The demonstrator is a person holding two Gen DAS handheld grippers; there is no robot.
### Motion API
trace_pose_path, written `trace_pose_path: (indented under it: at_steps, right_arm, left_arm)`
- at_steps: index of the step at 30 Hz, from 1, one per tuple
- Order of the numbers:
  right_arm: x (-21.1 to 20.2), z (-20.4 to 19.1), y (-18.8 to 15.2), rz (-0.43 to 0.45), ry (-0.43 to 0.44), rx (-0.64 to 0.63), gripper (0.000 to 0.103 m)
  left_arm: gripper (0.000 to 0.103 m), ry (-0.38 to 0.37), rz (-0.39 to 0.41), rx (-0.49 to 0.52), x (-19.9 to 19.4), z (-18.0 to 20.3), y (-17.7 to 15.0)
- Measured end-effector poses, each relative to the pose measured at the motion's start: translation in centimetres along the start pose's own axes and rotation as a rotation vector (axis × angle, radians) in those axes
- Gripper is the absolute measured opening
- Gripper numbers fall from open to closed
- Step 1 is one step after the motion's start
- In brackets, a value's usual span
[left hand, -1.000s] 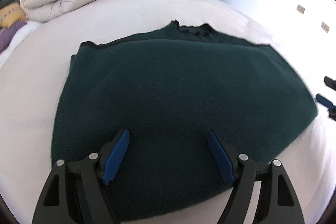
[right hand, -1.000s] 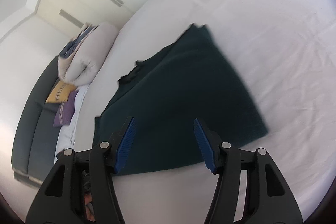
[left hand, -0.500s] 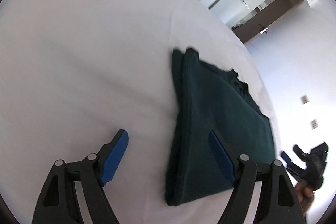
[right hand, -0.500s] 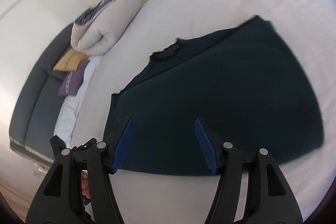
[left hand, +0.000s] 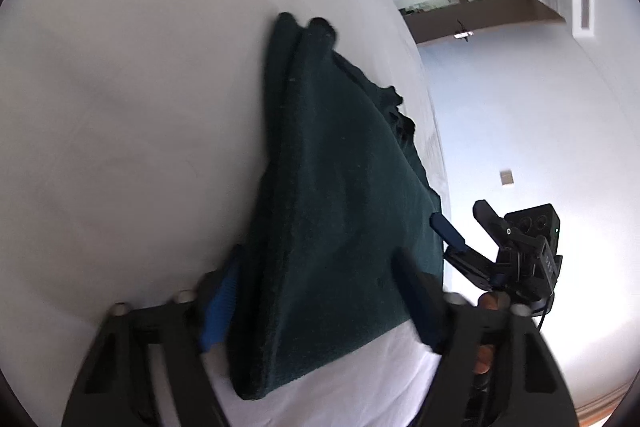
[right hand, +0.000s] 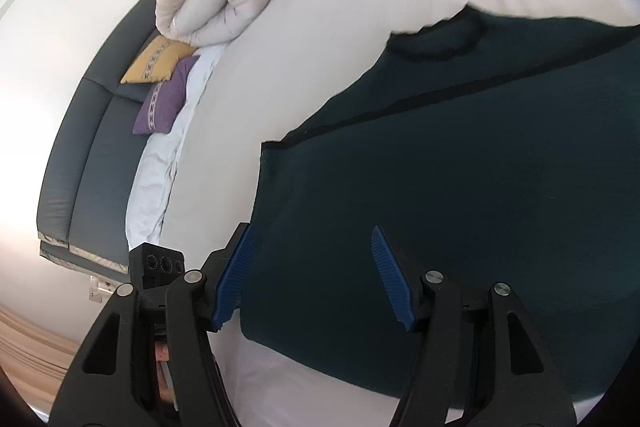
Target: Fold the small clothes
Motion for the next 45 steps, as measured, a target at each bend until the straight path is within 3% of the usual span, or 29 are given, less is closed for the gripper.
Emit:
trace_pose_path:
  at_steps: [4, 9, 11, 14, 20, 24, 28, 35, 41, 45]
  right_arm:
    - [3.2, -1.4, 0.5, -0.069, 0.054, 0.002, 0.059]
    - [7.4, -2.7, 1.2, -0.137, 0.105, 0.027, 0.059]
    - [9.4, -2.9, 1.3, -0.177, 0.105, 0.032, 0.059]
    - [12.2, -1.8, 1.3, -0.208, 0.024, 0.048, 0.059]
    - [13.5, -2.0, 1.0, -0.145, 0.052, -0.004, 0.059]
    - [11.8, -1.4, 1.2, -0.154, 0.131, 0.059, 0.060]
    - [8.1, 0.6, 1.8, -0.127, 0.204, 0.095, 0.064]
    - [0.6, 8.9, 3.6, -0.026, 0.385, 0.334, 0.078]
    - [-3.9, 15.2, 3.8, 0.044, 0.417, 0.441, 0.078]
    - [-5.9, 17.5, 4.0, 0.076, 0.429, 0.469, 0.078]
  left_arm:
    - [0.022, -0.023, -0.014, -0.064, 0.8, -1.1, -0.2]
    - [0.013, -0.038, 0.006, -0.063, 1.1, -0.6, -0.5]
    - [0.012, -0.053, 0.021, -0.064, 0.7, -0.3, -0.5]
    - [0.012, -0.073, 0.041, -0.062, 0.2, -0.2, -0.5]
    - [0.011, -0.102, 0.066, -0.048, 0.0, 0.8, -0.3]
    - [0.011, -0.104, 0.088, -0.025, -0.1, 2.2, -0.3]
    - [0.011, -0.073, 0.085, 0.055, 0.5, 6.5, -0.6]
    - [0.011, -0.018, 0.009, 0.251, 7.6, 17.5, -1.6]
    - [0.012, 0.008, -0.127, 0.322, 18.2, 22.4, -5.0]
    - [0.036, -0.004, -0.200, 0.296, 21.9, 21.4, -7.0]
Point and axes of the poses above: each gripper's, at about its wrist camera, not at the fingertips, and x roughly the way its jaws point, z to its right, y to its top, the point moved 5 cm from there along x, roughly the way its jaws point, and after that the axes turned 2 degrees about -z, right-handed, at the moved point
